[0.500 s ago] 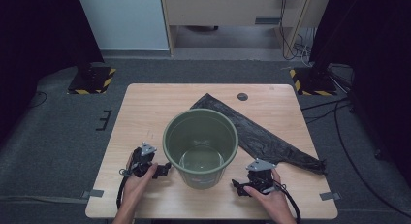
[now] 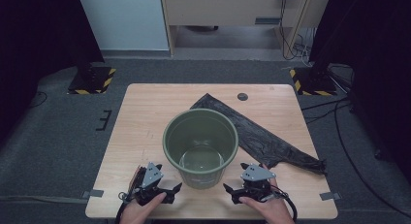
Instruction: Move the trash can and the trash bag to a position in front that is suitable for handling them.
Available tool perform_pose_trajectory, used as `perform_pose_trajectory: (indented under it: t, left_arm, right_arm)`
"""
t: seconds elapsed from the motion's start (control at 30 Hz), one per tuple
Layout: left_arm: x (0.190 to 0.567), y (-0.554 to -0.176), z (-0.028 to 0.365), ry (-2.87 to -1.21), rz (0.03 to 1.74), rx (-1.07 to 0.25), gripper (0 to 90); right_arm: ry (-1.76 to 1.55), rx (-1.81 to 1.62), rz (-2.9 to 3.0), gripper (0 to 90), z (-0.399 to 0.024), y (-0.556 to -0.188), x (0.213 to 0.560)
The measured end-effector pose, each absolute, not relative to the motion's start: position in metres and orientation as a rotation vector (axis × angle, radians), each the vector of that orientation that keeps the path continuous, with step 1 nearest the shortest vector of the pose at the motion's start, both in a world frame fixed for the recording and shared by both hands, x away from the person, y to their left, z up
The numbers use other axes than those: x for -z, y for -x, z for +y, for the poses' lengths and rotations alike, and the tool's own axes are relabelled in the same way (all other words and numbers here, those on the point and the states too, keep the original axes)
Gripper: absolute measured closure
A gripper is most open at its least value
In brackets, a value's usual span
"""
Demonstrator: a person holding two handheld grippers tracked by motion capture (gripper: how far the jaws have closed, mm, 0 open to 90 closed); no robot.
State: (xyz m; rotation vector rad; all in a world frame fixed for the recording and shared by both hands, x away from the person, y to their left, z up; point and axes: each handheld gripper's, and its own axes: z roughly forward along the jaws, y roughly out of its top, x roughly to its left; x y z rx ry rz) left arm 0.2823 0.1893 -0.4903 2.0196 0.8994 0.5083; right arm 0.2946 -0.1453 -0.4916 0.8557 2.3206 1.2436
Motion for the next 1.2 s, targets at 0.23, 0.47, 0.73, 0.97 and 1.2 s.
perform_pose_trajectory:
  t: [0.23, 0.47, 0.73, 0.97, 1.2]
  left_arm:
    - [0.485, -0.284, 0.178, -1.980, 0.827, -0.470, 3.8]
    - [0.479, -0.295, 0.175, -1.992, 0.793, -0.442, 5.5]
    - [0.471, -0.306, 0.182, -1.968, 0.793, -0.466, 7.2]
    - [0.468, -0.315, 0.188, -1.951, 0.827, -0.471, 10.2]
    - [0.466, -0.327, 0.189, -1.949, 0.851, -0.474, 14.4]
  right_arm:
    - [-0.824, -1.286, 2.315, 7.2, -0.129, -0.295, 0.480]
    - [-0.809, -1.294, 2.293, 5.2, -0.117, -0.303, 0.473]
    - [-0.856, -1.279, 2.278, 4.6, -0.107, -0.314, 0.473]
    - [-0.864, -1.240, 2.291, 7.3, -0.097, -0.326, 0.469]
    - [-0.875, -1.235, 2.286, 14.1, -0.095, -0.338, 0.463]
